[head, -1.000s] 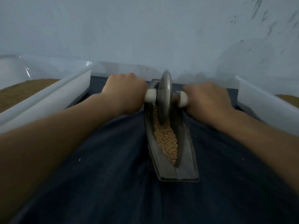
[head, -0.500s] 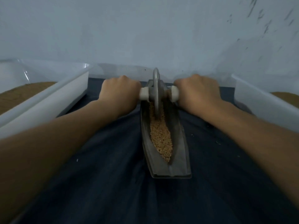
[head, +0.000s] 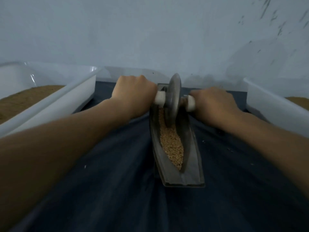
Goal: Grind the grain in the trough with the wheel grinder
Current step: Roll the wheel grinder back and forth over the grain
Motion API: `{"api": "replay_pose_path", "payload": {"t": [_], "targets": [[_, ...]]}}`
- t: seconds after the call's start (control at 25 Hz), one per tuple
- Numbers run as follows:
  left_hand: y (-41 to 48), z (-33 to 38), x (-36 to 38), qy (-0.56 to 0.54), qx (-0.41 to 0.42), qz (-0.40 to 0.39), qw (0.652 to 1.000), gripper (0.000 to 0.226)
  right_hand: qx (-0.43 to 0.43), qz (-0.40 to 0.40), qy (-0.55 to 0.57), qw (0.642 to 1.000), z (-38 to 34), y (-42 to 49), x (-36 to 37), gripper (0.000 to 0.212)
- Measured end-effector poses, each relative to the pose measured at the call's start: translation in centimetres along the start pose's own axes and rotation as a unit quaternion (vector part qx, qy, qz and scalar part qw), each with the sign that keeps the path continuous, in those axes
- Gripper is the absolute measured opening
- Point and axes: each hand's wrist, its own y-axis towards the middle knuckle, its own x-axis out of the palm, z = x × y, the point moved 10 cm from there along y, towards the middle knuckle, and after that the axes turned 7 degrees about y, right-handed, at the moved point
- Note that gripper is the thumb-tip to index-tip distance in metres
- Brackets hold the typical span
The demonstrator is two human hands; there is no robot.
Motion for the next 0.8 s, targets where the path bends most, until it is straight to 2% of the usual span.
{"api": "replay_pose_path", "payload": {"t": [0.08,0.12,0.16,0.24,0.32,0.36,0.4,0.48,0.56,0.64,0.72,0.8], "targets": [[-4.0,0.4,-1.0,-0.01,0.031,0.064,0.997,0.011,-0.062,0.092,-0.038,0.993,-0.9,-4.2,-1.6,0.019],[-5.5,0.2,-1.4,-0.025,0.031,0.087,0.995,0.016,-0.073,0.136,-0.035,0.987,-1.0,-5.7,-2.3,0.025],[-5.7,-0.1,-1.8,-0.037,0.021,0.108,0.993,0.02,-0.074,0.14,-0.027,0.987,-0.7,-5.7,-2.4,0.027],[-4.4,0.0,-0.9,-0.014,0.001,0.081,0.997,0.022,-0.045,0.123,-0.043,0.99,-0.3,-3.9,-1.3,0.021],[-1.0,0.0,0.0,-0.006,-0.019,0.037,0.999,0.008,0.029,0.07,-0.036,0.996,0.2,-0.5,0.0,0.013],[0.5,-0.1,0.4,-0.011,-0.021,0.024,0.999,0.009,0.047,0.052,-0.019,0.997,0.2,0.9,0.1,0.015],[1.6,-0.1,0.9,-0.016,-0.019,0.008,1.0,0.015,0.057,0.028,-0.002,0.998,0.1,1.9,0.2,0.016],[0.9,-0.3,1.0,-0.019,-0.001,0.003,1.0,0.016,0.023,-0.006,-0.01,1.0,-0.3,1.2,-0.1,0.01],[-3.1,0.2,-0.2,-0.011,0.034,0.06,0.998,0.017,-0.053,0.043,-0.044,0.997,-1.1,-2.6,-1.4,0.018],[-6.2,0.2,-1.3,-0.022,0.045,0.124,0.991,0.03,-0.075,0.115,-0.043,0.99,-1.5,-6.1,-2.8,0.027],[-5.3,-0.3,-0.1,-0.024,0.02,0.086,0.996,0.032,-0.068,0.124,-0.044,0.989,-1.2,-5.1,-2.4,0.022],[-2.3,-0.4,0.3,0.003,-0.012,0.055,0.998,0.018,0.006,0.071,-0.043,0.997,-0.5,-1.2,-1.1,0.012]]}}
